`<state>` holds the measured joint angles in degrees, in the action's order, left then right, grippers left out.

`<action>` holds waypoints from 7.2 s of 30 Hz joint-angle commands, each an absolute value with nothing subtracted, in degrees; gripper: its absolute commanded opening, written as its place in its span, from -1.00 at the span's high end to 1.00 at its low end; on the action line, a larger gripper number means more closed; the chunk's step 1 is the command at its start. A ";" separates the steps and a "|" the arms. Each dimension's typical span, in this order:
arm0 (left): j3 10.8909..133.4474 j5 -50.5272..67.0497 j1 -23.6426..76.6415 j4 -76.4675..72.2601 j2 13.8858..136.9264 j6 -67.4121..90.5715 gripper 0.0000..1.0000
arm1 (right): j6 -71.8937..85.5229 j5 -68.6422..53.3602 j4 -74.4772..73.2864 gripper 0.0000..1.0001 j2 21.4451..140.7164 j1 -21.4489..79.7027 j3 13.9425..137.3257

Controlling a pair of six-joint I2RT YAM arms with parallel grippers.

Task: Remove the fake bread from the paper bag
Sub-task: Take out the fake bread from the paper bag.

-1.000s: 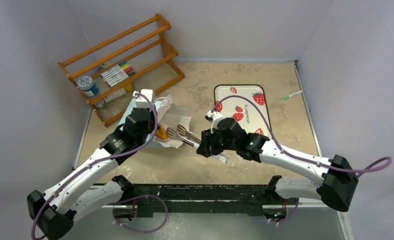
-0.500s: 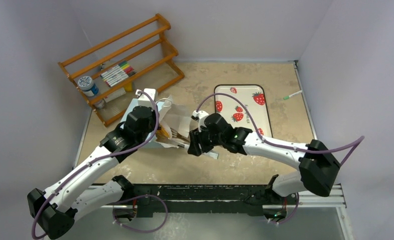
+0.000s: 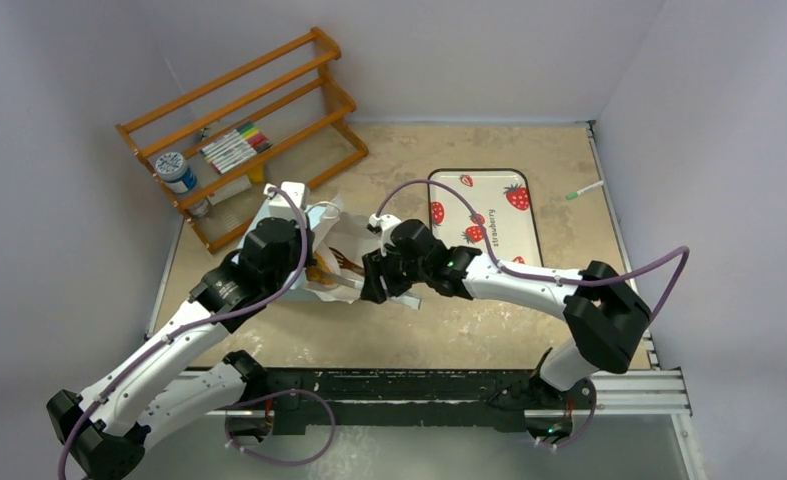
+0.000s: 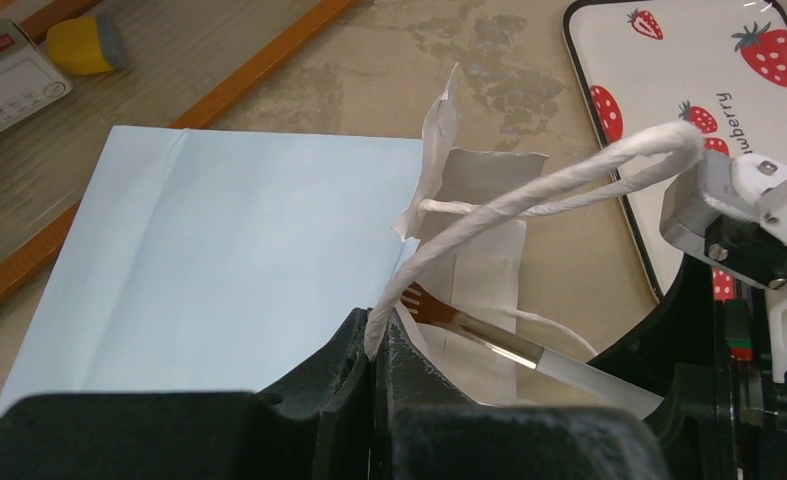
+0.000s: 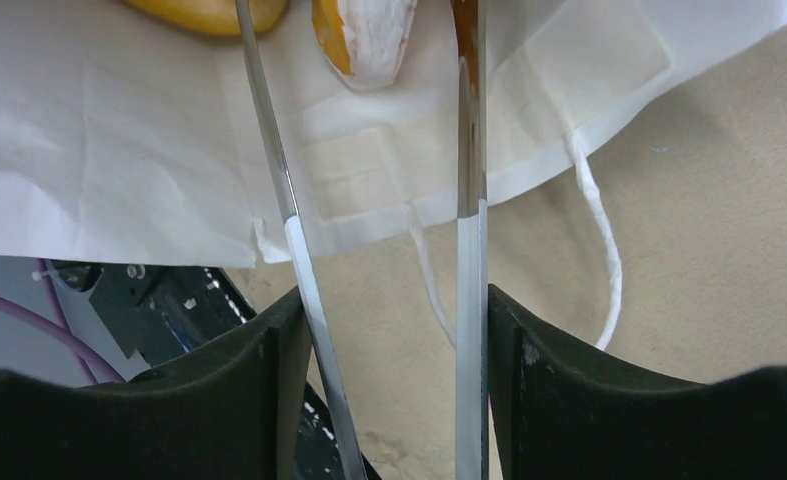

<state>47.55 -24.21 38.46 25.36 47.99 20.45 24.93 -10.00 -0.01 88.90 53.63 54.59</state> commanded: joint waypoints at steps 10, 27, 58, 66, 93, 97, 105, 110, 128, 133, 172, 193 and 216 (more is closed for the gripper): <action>45.48 -26.33 38.85 23.42 46.53 21.70 1.00 | 23.56 -6.89 2.22 0.50 85.52 53.62 57.11; 44.31 -30.37 38.85 21.75 46.22 22.40 1.00 | 22.76 -5.23 -3.23 1.00 84.75 53.70 59.26; 41.31 -38.87 38.94 19.17 46.19 33.09 1.00 | 25.92 -5.38 -20.49 1.00 69.53 53.74 58.36; 42.56 -32.19 39.05 21.81 43.19 31.41 1.00 | 24.81 -4.00 -10.31 1.00 85.46 55.63 64.27; 43.05 -33.08 39.03 23.39 42.60 29.46 1.00 | 22.22 -12.36 -9.72 0.03 84.96 55.67 57.64; 43.11 -33.61 39.11 24.15 42.22 29.36 1.00 | 22.19 -12.89 -10.73 0.06 83.94 55.70 57.74; 43.01 -33.93 39.11 25.43 41.40 29.44 1.00 | 22.90 -12.79 -9.14 0.13 83.59 55.57 57.14; 43.04 -33.93 39.07 25.90 41.12 29.68 1.00 | 22.31 -11.38 -8.45 0.55 85.87 55.63 58.78; 43.16 -40.86 39.07 27.23 42.07 33.25 1.00 | 19.25 1.27 -13.01 1.00 78.21 55.68 60.08; 42.82 -38.37 39.11 25.76 42.28 33.09 1.00 | 18.17 -5.83 -9.62 1.00 80.51 55.71 60.04; 42.73 -39.65 39.03 28.29 42.25 34.57 1.00 | 14.12 -5.89 -5.17 0.62 84.47 55.69 60.45; 46.62 -53.82 39.02 33.81 46.93 51.79 1.00 | 15.64 11.68 -20.21 0.89 74.08 59.01 59.54; 47.70 -57.43 39.02 40.86 41.55 57.36 1.00 | 60.23 42.13 -65.46 1.00 91.80 83.55 87.87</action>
<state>44.80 -56.27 38.83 40.01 43.68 57.04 48.03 31.62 -52.34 89.25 83.55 80.71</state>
